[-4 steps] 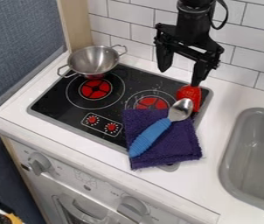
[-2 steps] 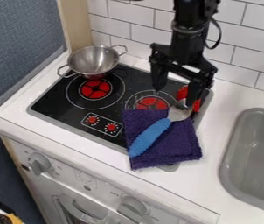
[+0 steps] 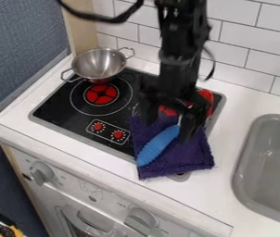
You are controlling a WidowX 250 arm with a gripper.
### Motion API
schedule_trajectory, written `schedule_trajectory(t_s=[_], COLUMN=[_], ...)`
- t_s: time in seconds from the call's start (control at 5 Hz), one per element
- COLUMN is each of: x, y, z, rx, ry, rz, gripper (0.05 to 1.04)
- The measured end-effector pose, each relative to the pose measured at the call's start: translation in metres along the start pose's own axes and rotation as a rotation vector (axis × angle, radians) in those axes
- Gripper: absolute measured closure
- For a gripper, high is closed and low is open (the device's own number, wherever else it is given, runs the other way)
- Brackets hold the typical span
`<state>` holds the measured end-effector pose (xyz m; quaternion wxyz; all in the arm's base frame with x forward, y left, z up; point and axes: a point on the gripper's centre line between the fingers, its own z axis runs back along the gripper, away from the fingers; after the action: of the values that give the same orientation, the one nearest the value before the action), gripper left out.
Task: Put the blue spoon below the silver pot
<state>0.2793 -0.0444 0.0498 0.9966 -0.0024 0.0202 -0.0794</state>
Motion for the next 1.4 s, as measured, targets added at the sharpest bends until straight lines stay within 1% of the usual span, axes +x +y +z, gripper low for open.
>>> schedule_trajectory(t_s=[0.2,0.4,0.6,0.8,1.0,1.2,1.4], x=[-0.004,0.003,0.003,0.001,-0.004,-0.010,-0.015], y=[0.001,0.003,0.002,-0.003,-0.010,-0.013,0.011], z=[-0.031,-0.038,-0.037,-0.034,-0.015,0.009,0.035], rx=[0.005,0.016,0.023,0.031,0.011,-0.030,-0.060], ry=[0.087,0.097,0.095,0.073,0.017,-0.039,-0.119], rz=[0.003,0.006,-0.002,-0.019,-0.015,-0.009,0.094], gripper=[0.079,0.130,0.360,0.569,0.655,0.655,0.656])
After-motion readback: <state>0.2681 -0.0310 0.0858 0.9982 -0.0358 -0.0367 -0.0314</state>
